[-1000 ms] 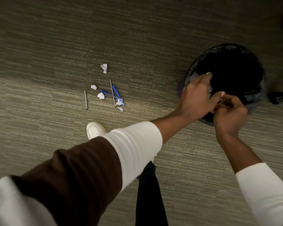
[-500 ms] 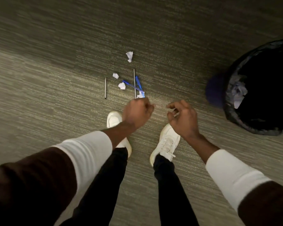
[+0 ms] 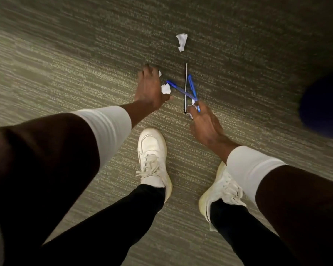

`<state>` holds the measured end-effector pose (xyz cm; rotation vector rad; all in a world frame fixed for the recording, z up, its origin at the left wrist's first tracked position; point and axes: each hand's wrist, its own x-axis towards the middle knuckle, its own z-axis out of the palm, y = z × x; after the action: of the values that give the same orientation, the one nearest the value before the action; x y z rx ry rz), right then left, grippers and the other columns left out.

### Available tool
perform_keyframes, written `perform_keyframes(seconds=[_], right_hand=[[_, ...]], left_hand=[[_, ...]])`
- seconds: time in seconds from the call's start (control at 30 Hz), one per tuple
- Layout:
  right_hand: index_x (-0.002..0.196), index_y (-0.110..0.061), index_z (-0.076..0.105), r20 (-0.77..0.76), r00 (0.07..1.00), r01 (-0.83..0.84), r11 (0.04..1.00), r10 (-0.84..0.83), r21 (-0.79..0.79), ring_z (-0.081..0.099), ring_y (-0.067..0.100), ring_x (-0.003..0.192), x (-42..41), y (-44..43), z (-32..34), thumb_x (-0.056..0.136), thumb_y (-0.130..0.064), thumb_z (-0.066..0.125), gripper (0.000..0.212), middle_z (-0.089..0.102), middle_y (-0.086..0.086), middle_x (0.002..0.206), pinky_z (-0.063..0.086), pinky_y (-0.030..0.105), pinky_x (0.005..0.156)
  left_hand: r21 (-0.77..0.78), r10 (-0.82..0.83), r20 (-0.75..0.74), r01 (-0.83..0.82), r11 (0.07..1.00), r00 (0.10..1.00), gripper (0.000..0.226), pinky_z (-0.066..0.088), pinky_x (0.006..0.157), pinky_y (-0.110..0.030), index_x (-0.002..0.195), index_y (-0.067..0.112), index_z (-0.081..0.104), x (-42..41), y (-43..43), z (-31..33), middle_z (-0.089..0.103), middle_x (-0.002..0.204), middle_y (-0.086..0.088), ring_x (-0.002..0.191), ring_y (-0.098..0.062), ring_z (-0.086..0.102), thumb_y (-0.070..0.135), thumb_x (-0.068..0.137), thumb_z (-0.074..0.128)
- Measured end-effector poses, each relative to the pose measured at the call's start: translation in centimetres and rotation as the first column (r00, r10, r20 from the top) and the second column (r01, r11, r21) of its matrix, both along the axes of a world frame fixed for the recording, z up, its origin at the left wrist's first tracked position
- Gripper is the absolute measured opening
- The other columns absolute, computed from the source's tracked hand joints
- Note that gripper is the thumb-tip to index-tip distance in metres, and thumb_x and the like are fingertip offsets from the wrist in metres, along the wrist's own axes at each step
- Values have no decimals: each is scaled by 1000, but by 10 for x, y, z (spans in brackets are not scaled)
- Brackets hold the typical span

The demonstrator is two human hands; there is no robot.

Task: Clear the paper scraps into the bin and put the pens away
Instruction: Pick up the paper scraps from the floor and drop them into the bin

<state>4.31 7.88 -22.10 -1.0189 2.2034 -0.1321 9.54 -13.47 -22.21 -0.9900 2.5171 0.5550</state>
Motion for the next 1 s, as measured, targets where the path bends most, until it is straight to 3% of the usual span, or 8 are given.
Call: perform_keyframes(seconds=[0.1, 0.27, 0.4, 0.53, 0.63, 0.77, 0.9, 1.0], right_hand=[[152, -11, 40, -29, 1000, -2, 1000, 2, 10, 59, 34, 124, 2, -2, -15, 93, -2, 70, 67, 36, 19, 152, 62, 46, 93], [149, -12, 41, -55, 998, 18, 1000, -17, 16, 56, 32, 125, 2, -10, -25, 95, 0, 66, 60, 38, 18, 146, 61, 44, 94], [148, -9, 45, -47, 998, 31, 999, -30, 25, 52, 34, 134, 0, -9, -24, 98, 2, 62, 54, 36, 19, 152, 58, 46, 101], [143, -8, 56, -5, 998, 69, 997, -70, -24, 54, 34, 132, -6, -8, -22, 98, 7, 58, 47, 43, 17, 151, 55, 47, 104], [130, -9, 68, 49, 990, 135, 987, -132, -83, 62, 35, 115, -11, -3, -20, 96, 10, 56, 41, 57, 17, 132, 58, 49, 95], [104, -11, 76, 118, 979, 189, 964, -168, -188, 68, 31, 100, -12, 11, -13, 89, 7, 63, 27, 64, 6, 111, 58, 39, 90], [96, -17, 77, 136, 969, 237, 937, -207, -258, 58, 9, 82, -16, 27, -9, 85, 6, 69, 27, 57, -7, 99, 53, 24, 78], [97, -18, 78, 141, 964, 253, 937, -224, -241, 63, 14, 79, -25, 35, -10, 83, 8, 69, 31, 64, 1, 101, 55, 26, 74]], left_hand=[[-17, -36, 21, 36, 999, 999, 108, 36, 126, -48, 156, 10, 35, -4, 0, -18, 29, 165, -24, 148, -43, 36, 48, 73, 93], [-114, -132, -77, 123, 986, 988, 52, 41, 120, -43, 133, 13, 68, 2, -4, -34, 45, 157, -16, 141, -39, 43, 28, 86, 85], [-86, -121, -123, 110, 990, 985, 29, 47, 113, -41, 123, 12, 75, 1, -6, -34, 55, 144, -14, 132, -35, 50, 12, 93, 76], [-24, 10, -125, -13, 1000, 992, 23, 56, 99, -41, 117, 8, 79, -7, -11, -25, 69, 129, -17, 117, -35, 64, 6, 95, 74], [-19, 44, -155, -48, 999, 987, 20, 56, 91, -28, 113, 5, 78, -17, -15, -17, 71, 125, -15, 106, -30, 70, 1, 94, 73], [-20, 35, -220, -41, 999, 975, 18, 57, 92, -27, 112, 3, 73, -47, -24, -7, 63, 130, -13, 96, -20, 63, 3, 94, 69], [39, -85, -191, 94, 995, 978, 16, 52, 97, -33, 109, 3, 73, -90, -22, -10, 54, 142, -23, 117, -35, 63, 9, 95, 67], [50, -161, -154, 171, 984, 975, 20, 51, 106, -43, 111, 3, 74, -117, -20, -19, 51, 148, -24, 126, -39, 61, 10, 94, 67]])
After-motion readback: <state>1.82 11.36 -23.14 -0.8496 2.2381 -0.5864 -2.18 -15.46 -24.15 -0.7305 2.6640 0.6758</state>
